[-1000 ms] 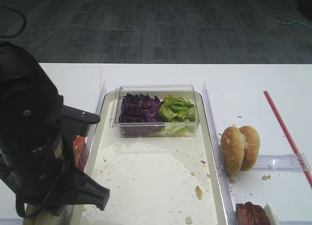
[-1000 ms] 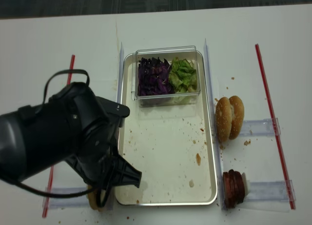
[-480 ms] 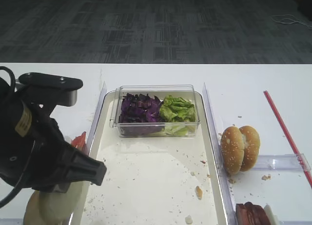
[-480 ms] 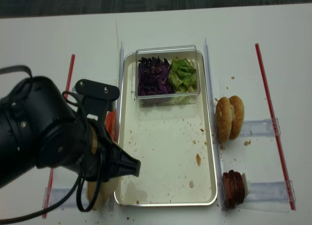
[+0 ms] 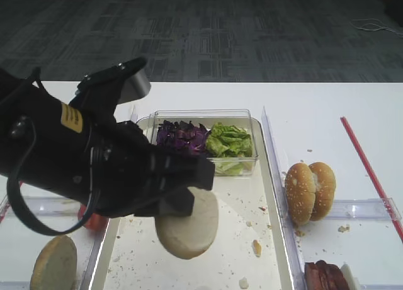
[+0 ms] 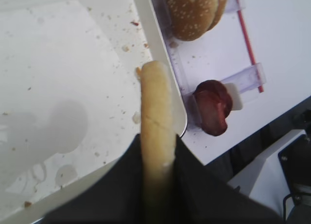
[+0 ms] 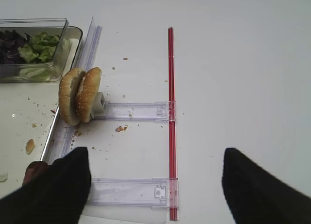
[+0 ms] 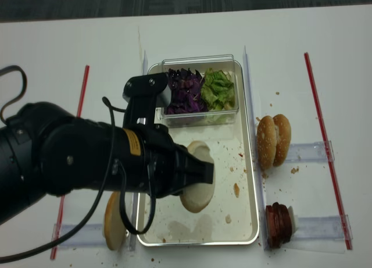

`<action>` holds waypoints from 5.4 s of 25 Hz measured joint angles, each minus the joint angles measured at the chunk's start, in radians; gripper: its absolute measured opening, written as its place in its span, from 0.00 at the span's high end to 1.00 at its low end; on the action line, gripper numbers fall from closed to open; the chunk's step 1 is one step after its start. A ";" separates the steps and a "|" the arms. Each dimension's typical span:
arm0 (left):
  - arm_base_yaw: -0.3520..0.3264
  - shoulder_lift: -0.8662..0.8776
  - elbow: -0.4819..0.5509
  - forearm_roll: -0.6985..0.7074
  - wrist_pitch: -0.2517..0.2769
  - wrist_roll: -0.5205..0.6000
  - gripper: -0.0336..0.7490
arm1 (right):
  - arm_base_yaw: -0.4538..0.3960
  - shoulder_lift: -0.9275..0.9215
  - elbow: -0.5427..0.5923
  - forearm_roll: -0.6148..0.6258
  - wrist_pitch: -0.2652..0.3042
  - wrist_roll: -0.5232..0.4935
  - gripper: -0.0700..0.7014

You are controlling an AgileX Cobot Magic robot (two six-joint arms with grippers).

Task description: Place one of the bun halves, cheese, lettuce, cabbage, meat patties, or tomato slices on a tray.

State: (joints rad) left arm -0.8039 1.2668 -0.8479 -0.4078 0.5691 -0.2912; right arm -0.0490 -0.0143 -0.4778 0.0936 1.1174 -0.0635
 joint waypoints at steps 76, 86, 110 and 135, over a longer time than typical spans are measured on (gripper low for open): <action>0.168 0.341 -0.072 -0.379 -0.086 0.493 0.28 | 0.000 0.000 0.000 0.002 -0.002 0.004 0.15; 0.168 0.236 -0.072 -0.379 -0.046 0.498 0.28 | 0.000 0.000 0.000 0.002 -0.002 0.004 0.15; 0.198 0.146 -0.072 0.703 0.278 -0.244 0.28 | 0.000 0.000 0.000 0.002 -0.002 0.004 0.15; 0.762 0.136 -0.072 0.528 0.374 0.078 0.32 | 0.000 0.000 0.000 0.002 0.000 0.000 0.15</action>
State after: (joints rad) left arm -0.0424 1.4030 -0.9196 0.1202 0.9430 -0.2136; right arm -0.0490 -0.0143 -0.4778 0.0954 1.1176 -0.0637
